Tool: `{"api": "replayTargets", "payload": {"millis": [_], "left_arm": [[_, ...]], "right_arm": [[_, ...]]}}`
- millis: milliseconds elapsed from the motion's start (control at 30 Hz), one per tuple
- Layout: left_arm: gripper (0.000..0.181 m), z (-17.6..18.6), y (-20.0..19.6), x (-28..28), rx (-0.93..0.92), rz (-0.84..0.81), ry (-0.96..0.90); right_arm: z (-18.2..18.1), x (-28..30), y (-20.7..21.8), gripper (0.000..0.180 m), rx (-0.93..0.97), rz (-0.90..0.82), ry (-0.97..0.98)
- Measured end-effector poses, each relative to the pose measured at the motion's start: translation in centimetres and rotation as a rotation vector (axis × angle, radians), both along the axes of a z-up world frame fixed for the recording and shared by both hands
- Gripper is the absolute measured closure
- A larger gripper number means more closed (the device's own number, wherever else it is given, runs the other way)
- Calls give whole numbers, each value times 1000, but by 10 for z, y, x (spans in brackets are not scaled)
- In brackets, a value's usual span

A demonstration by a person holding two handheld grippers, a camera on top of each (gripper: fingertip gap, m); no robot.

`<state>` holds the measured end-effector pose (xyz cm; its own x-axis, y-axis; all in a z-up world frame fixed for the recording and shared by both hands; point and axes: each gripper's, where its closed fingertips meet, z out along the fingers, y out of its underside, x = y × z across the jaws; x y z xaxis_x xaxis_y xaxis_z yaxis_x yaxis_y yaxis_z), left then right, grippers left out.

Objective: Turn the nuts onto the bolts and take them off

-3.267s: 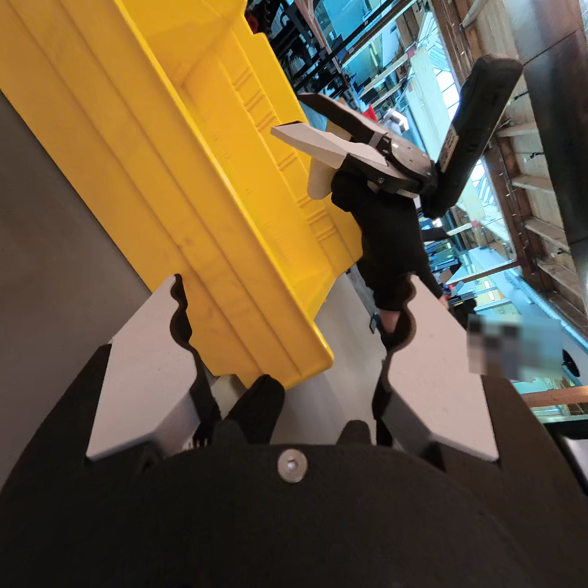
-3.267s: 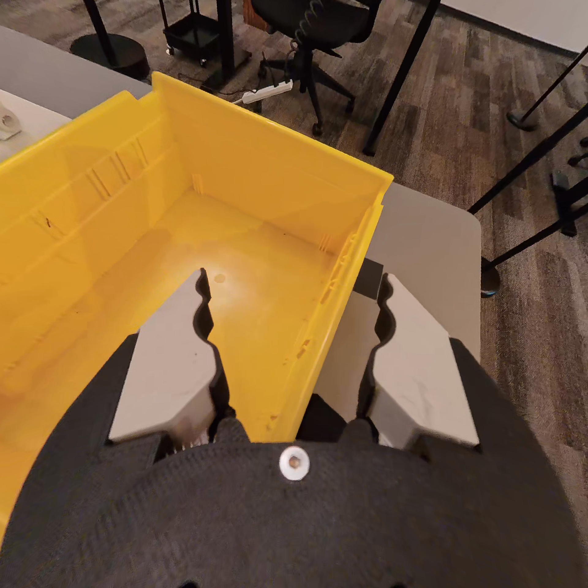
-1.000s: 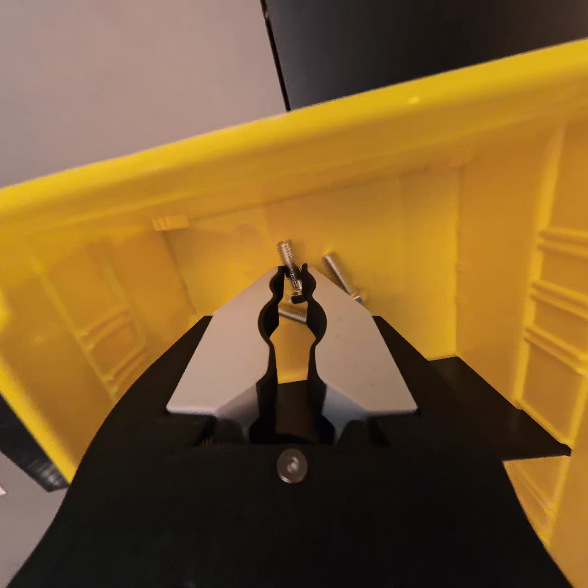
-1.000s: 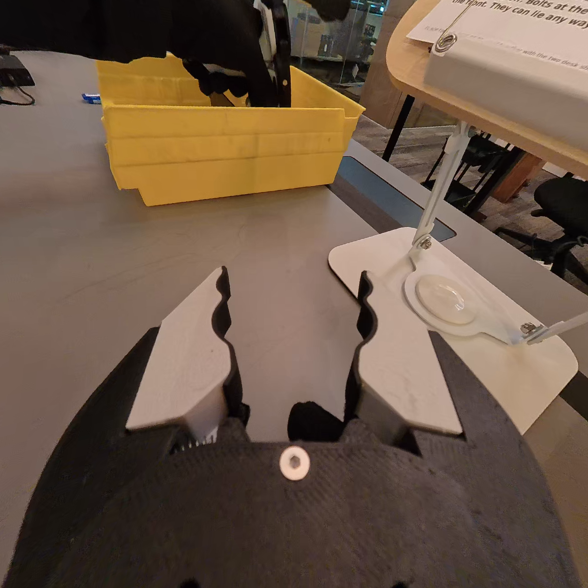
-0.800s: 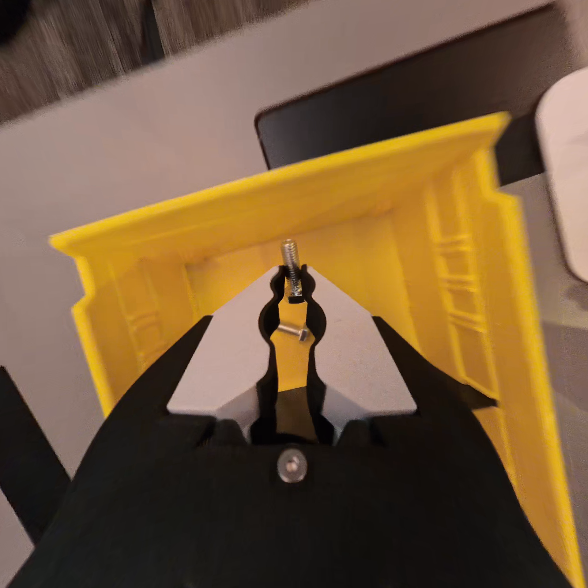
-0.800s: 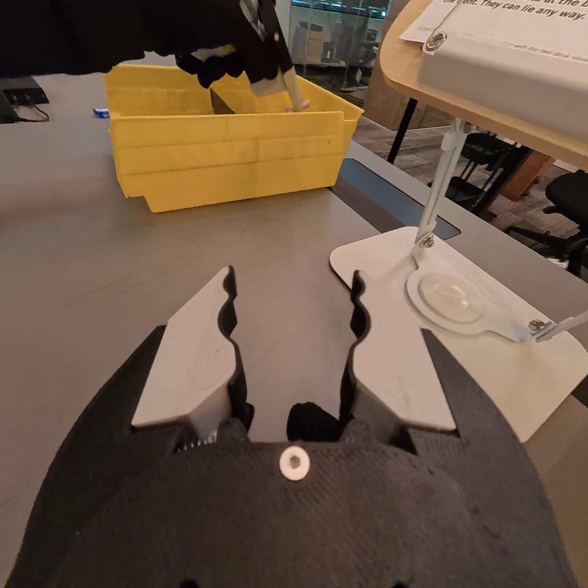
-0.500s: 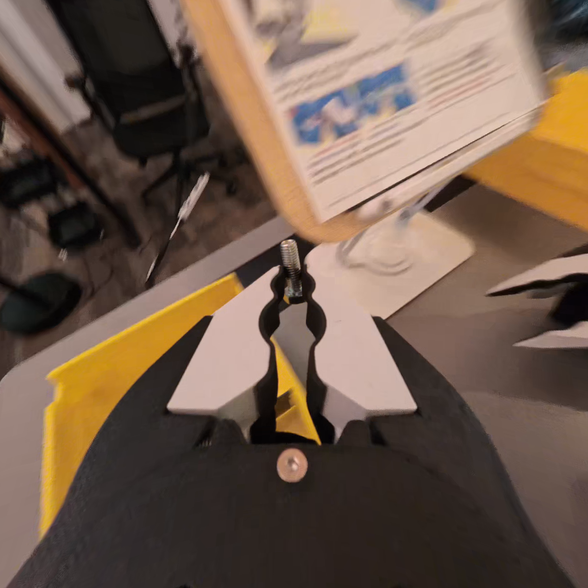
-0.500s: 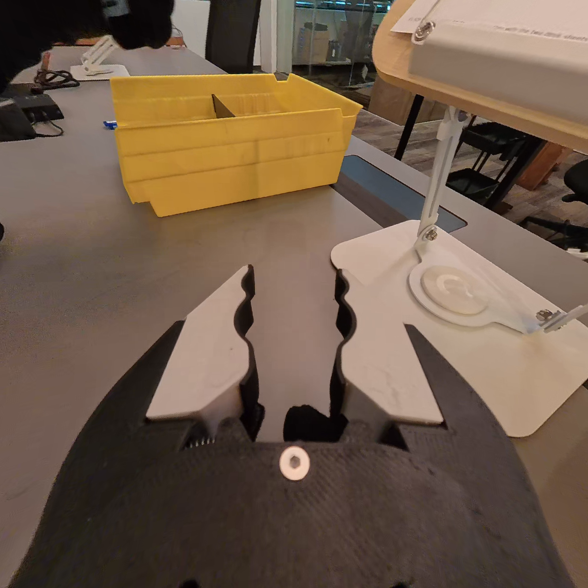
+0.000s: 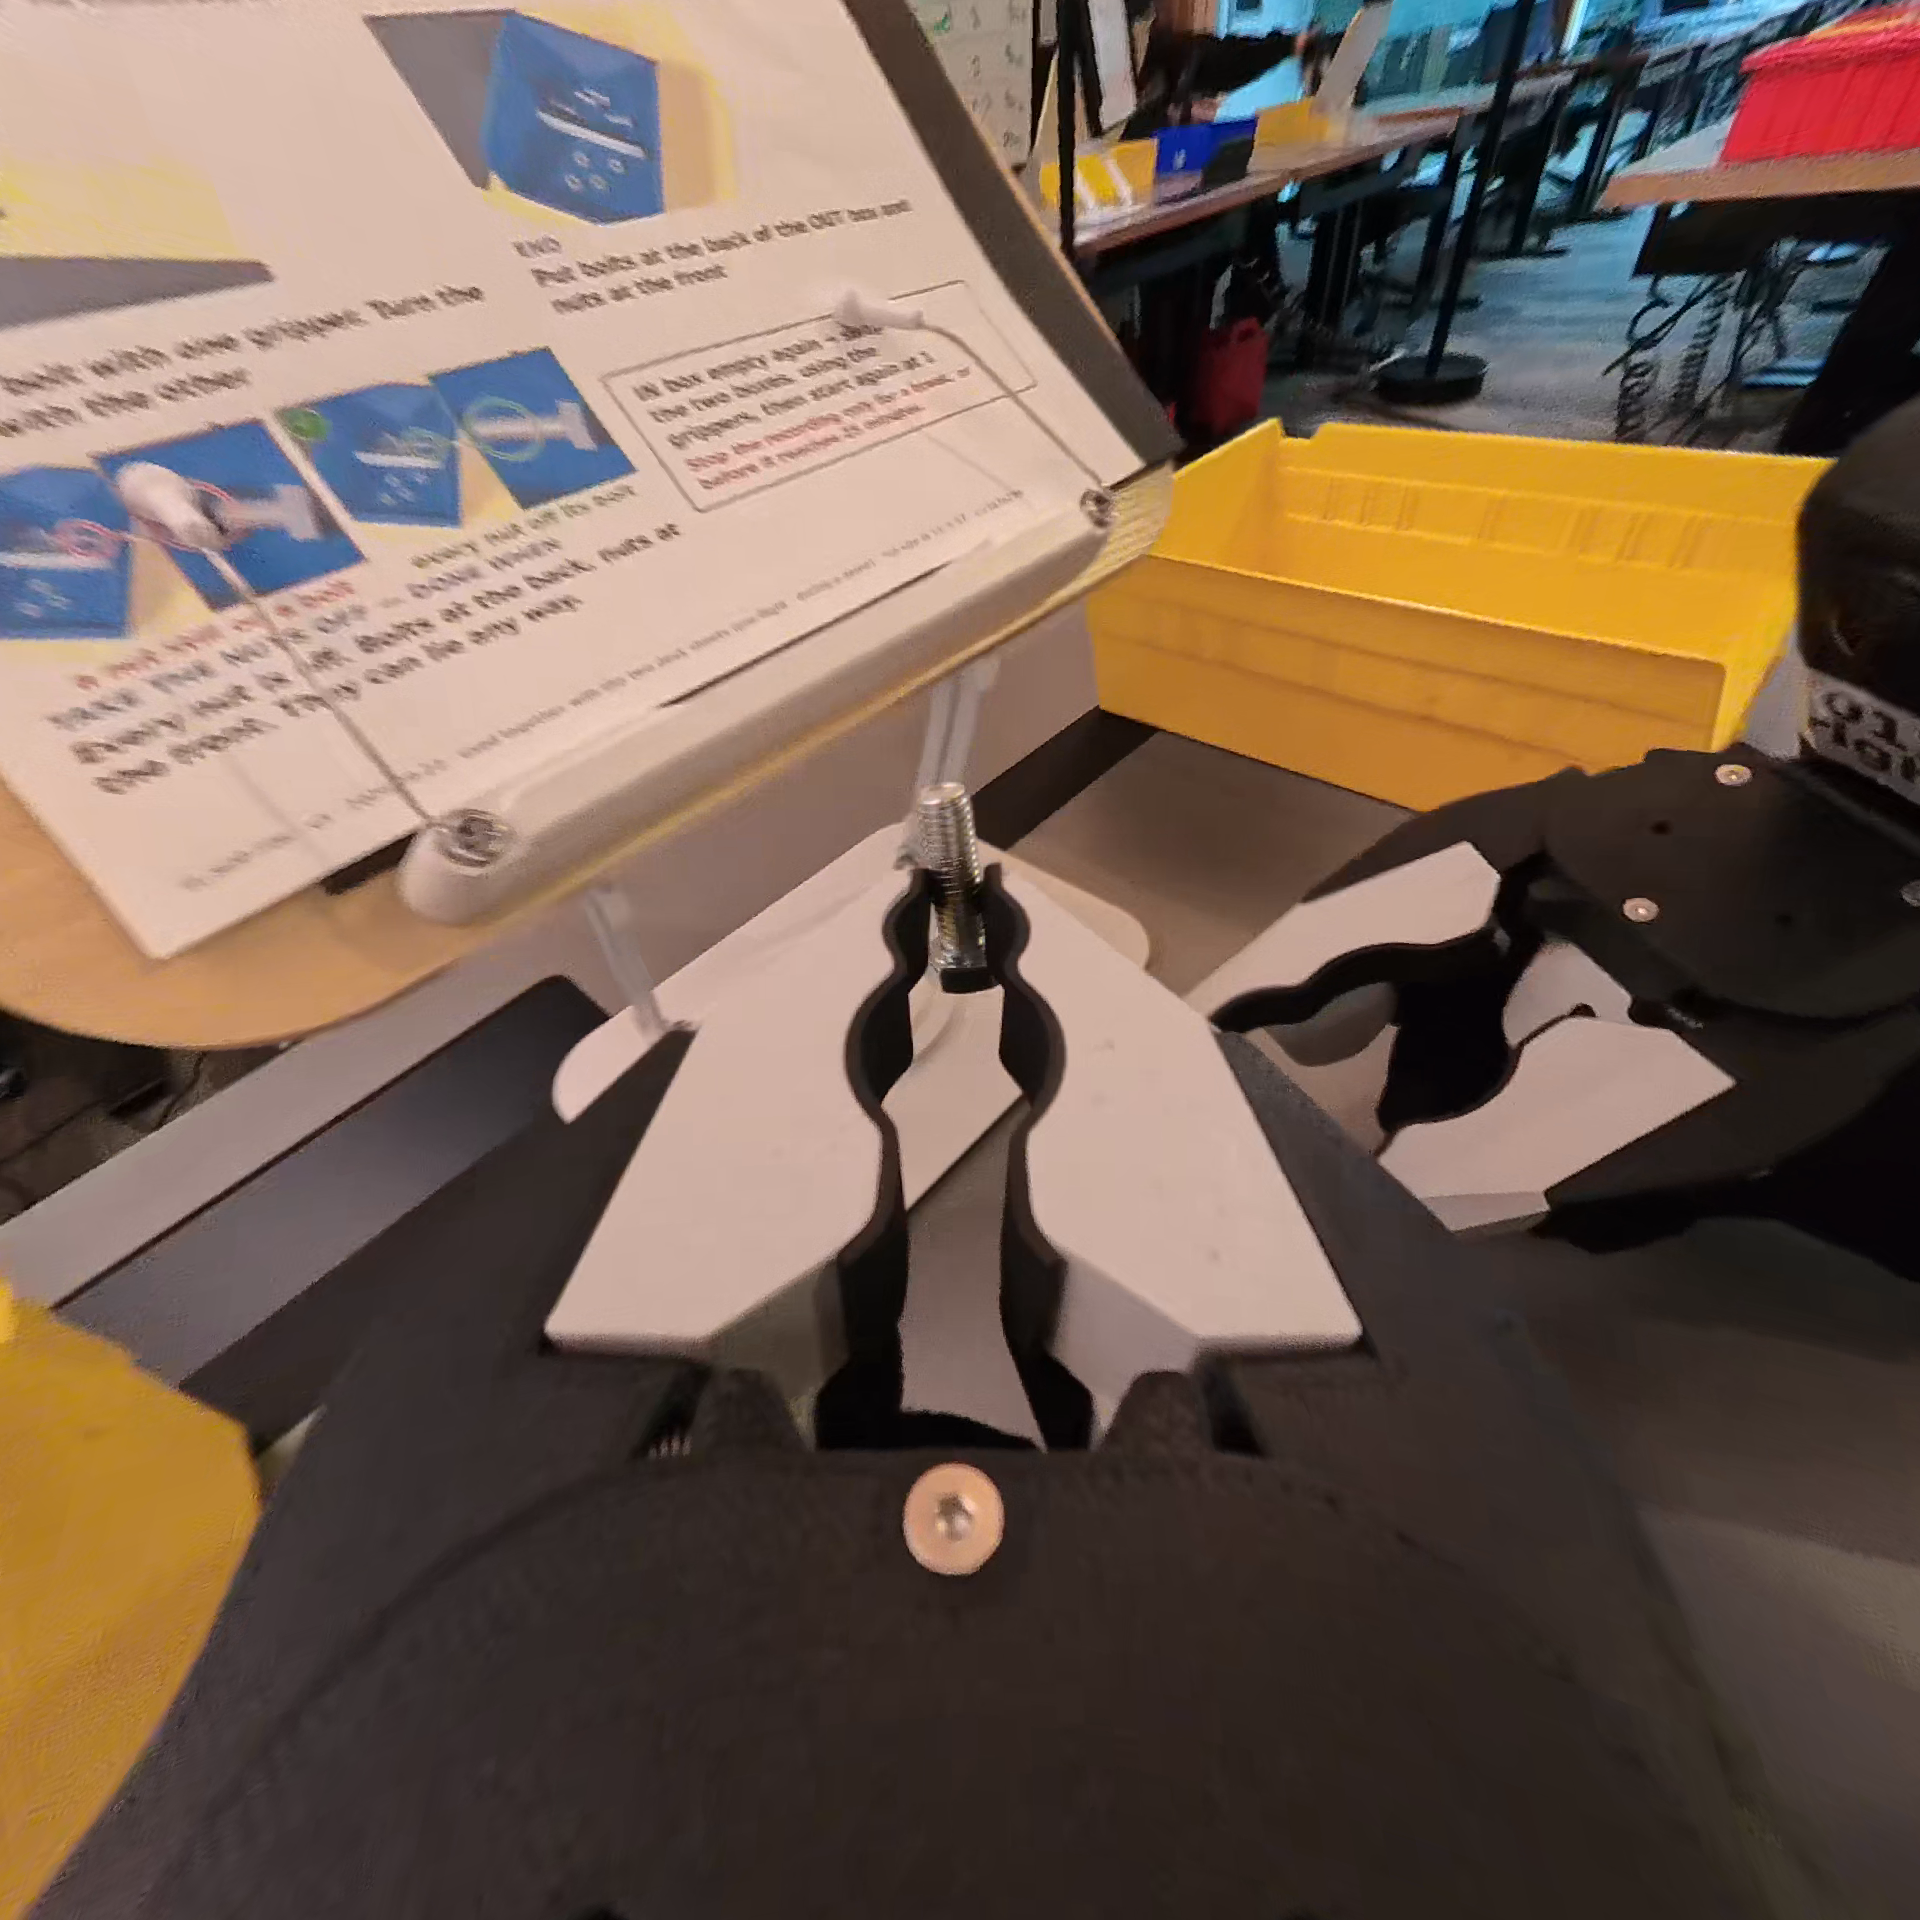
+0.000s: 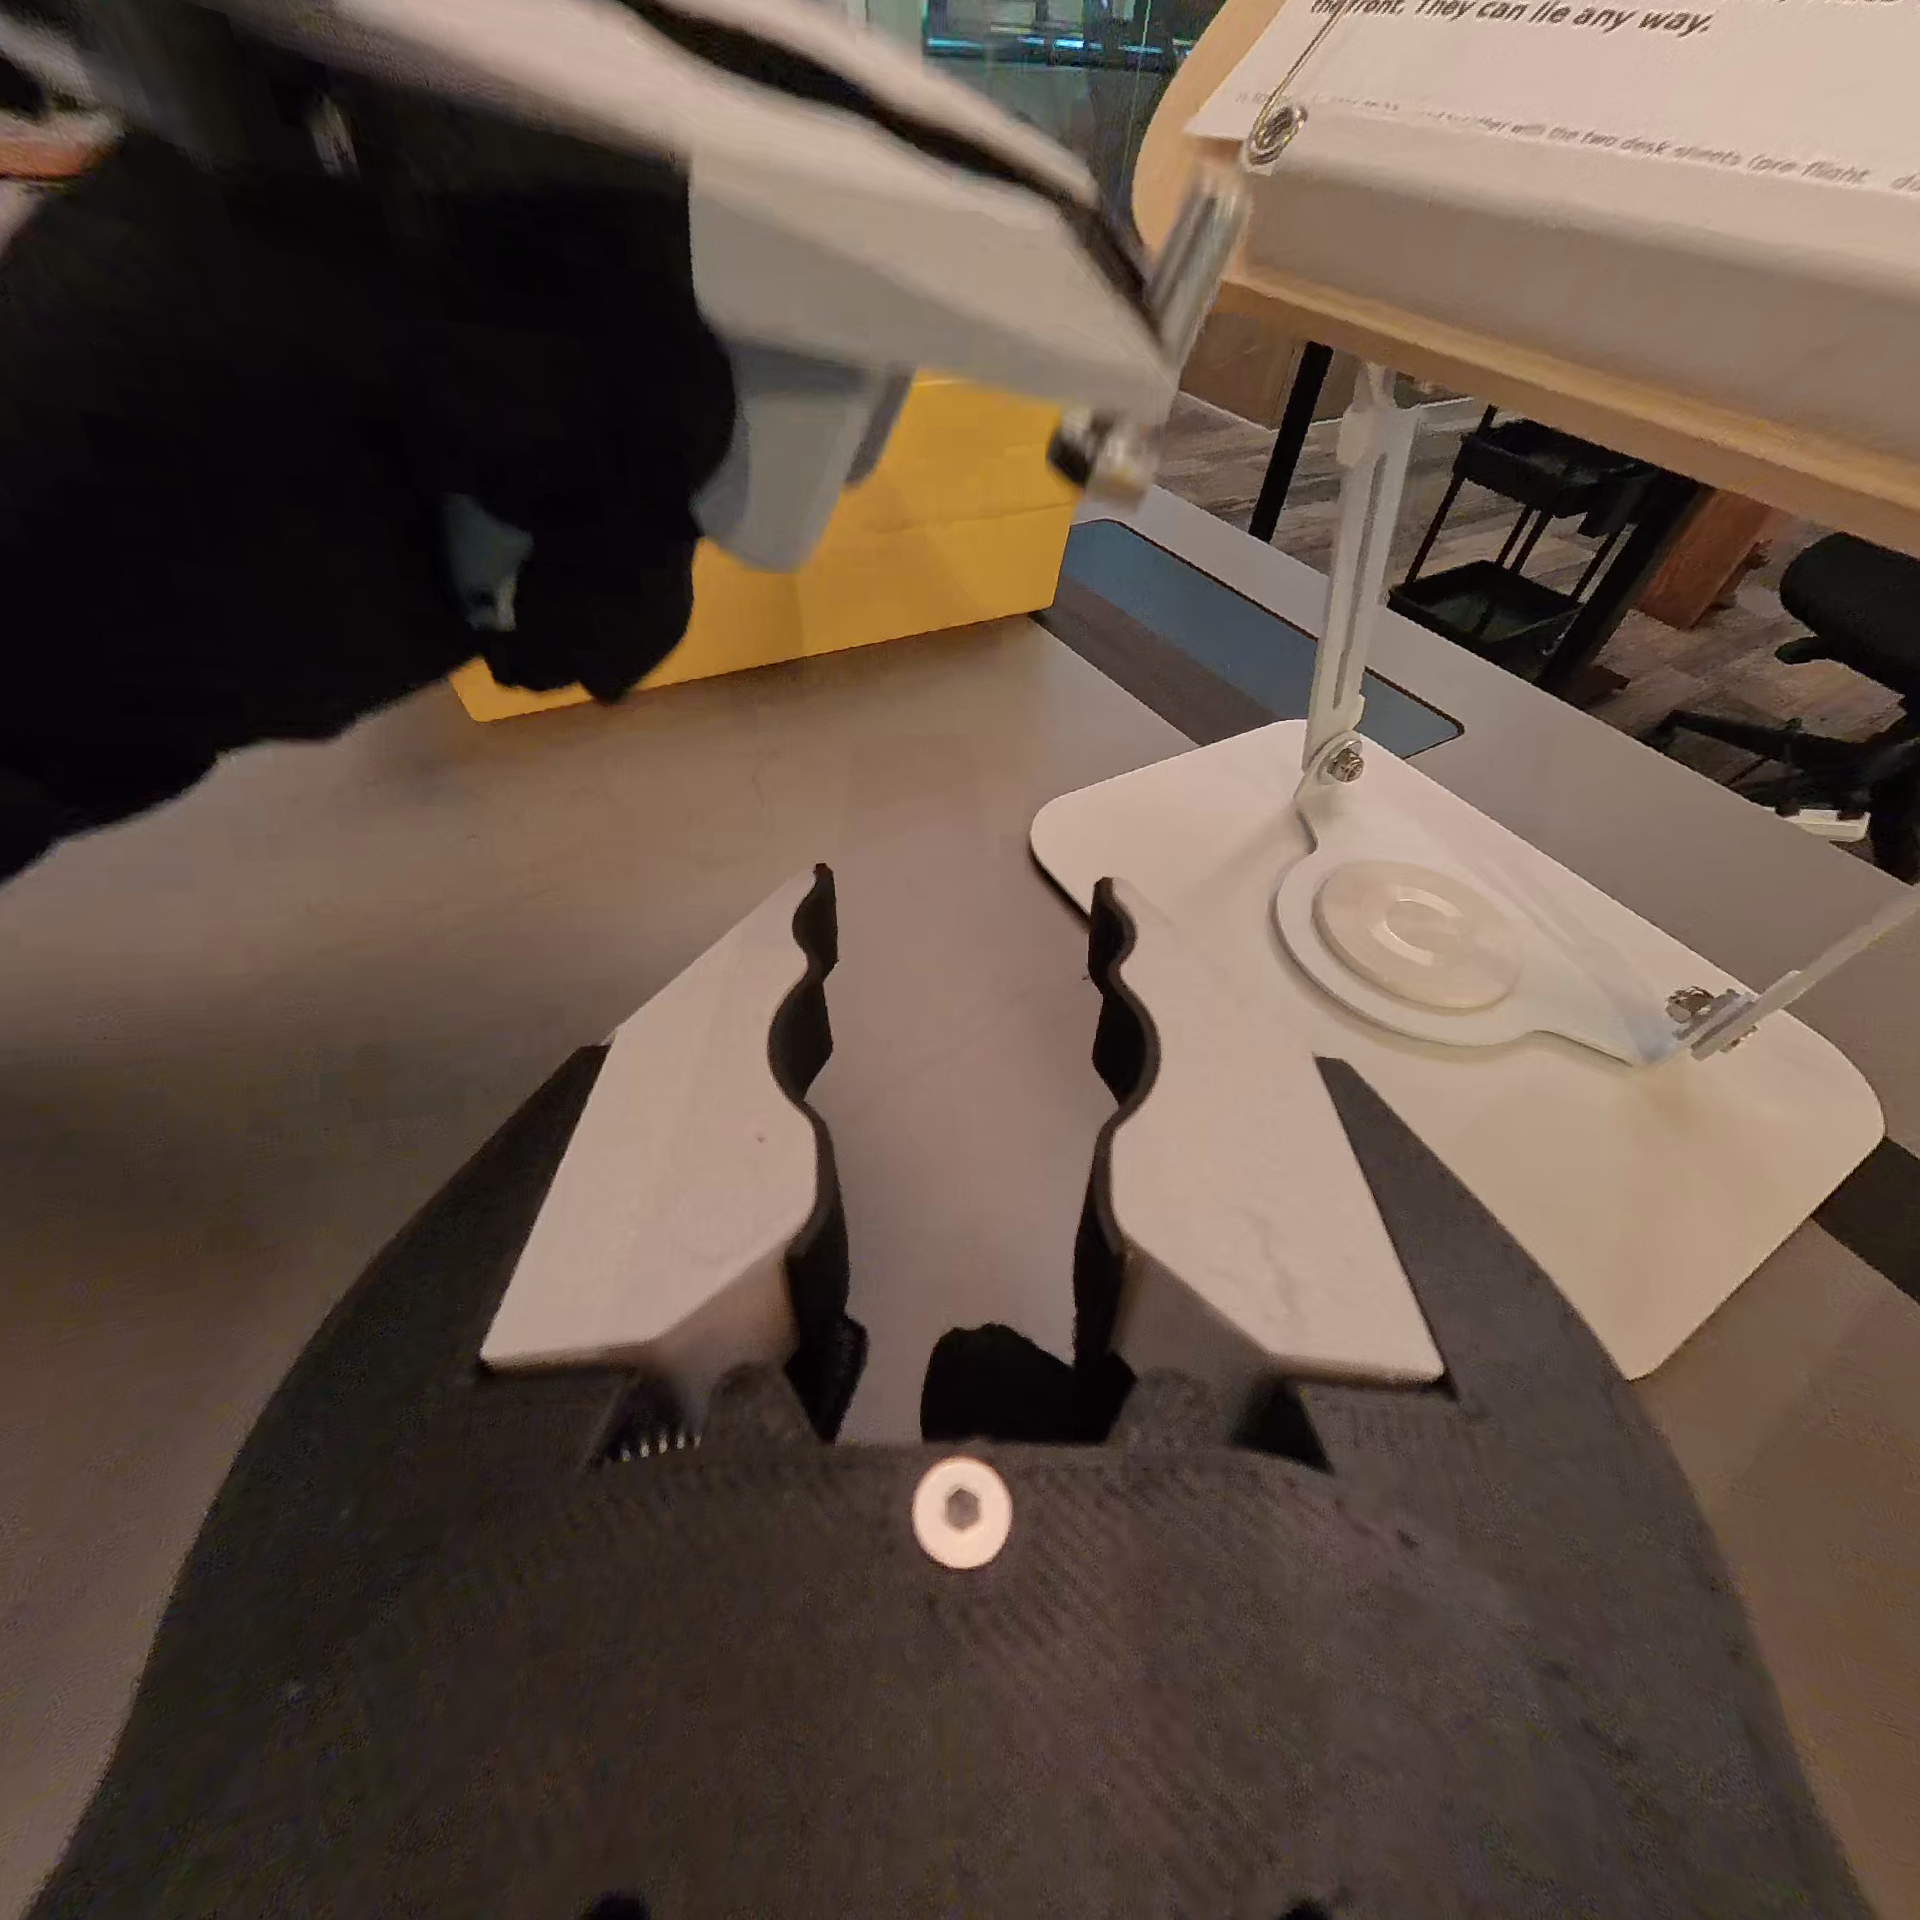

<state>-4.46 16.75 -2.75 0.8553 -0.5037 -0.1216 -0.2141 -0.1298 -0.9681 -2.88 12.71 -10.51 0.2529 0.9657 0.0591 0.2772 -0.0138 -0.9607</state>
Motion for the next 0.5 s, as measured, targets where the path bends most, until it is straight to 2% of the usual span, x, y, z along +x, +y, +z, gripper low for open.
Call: {"api": "replayTargets", "payload": {"millis": [200, 267, 367, 500], "left_arm": [[173, -39, -3, 26, 33, -82, 34], [173, -43, -6, 30, 55, -116, 33], [173, -53, -11, 38, 63, -171, 135], [173, -58, -14, 38, 73, -180, 184]], "right_arm": [[7, 16, 18, 142, -27, -64, 49], [12, 20, 22, 143, -57, -68, 92], [19, 23, 23, 146, -88, -48, 149], [19, 26, 25, 149, -113, -43, 166]]}}
